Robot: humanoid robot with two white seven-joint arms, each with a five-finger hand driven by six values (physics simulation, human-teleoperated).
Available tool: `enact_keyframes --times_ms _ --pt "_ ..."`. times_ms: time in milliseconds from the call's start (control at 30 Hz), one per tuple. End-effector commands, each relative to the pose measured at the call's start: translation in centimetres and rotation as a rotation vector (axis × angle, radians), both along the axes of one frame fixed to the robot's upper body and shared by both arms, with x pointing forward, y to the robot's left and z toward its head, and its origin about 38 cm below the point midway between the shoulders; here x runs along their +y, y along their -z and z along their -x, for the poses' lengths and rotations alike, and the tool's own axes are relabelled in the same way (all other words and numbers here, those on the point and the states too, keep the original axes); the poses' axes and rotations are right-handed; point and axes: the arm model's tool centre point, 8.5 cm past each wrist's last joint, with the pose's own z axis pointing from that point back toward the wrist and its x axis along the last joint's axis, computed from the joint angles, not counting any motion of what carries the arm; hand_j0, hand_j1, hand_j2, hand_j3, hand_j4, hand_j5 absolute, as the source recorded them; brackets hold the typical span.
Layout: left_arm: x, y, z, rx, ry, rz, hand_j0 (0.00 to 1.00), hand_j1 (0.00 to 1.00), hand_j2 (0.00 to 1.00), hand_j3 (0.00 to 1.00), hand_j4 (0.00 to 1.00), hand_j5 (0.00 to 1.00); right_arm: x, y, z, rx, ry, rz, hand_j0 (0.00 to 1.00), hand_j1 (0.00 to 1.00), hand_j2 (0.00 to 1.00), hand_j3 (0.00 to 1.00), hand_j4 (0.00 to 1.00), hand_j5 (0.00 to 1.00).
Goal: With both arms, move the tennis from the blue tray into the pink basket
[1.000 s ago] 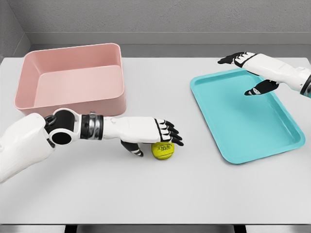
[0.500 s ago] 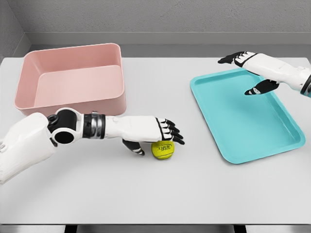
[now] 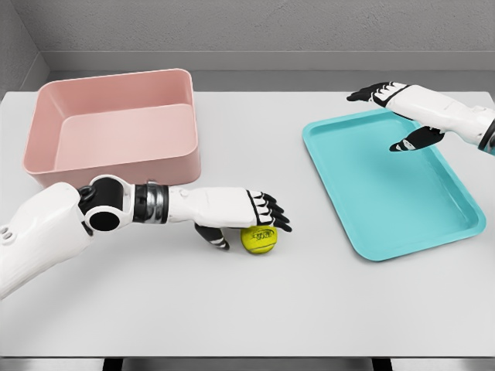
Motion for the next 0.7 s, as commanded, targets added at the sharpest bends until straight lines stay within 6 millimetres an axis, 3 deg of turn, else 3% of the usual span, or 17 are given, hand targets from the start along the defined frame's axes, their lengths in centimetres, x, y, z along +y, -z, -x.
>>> enact_keyframes --times_ms 0,333,667 --pt "0.02 -0.05 -0.05 0.004 -0.004 0.005 1.00 1.00 1.00 1.00 1.00 1.00 -0.05 -0.10 -0.01 0.000 0.003 -0.007 1.00 1.00 1.00 1.00 1.00 1.00" --pt "0.15 0.02 0.08 0.006 -0.003 0.001 0.66 0.66 0.66 0.66 0.66 0.66 -0.05 -0.10 -0.01 0.000 0.003 -0.007 1.00 1.00 1.00 1.00 1.00 1.00" --pt "0.40 0.23 0.31 0.011 -0.005 0.002 0.62 0.62 0.62 0.62 0.62 0.62 -0.22 -0.28 0.04 -0.003 0.004 -0.003 1.00 1.00 1.00 1.00 1.00 1.00"
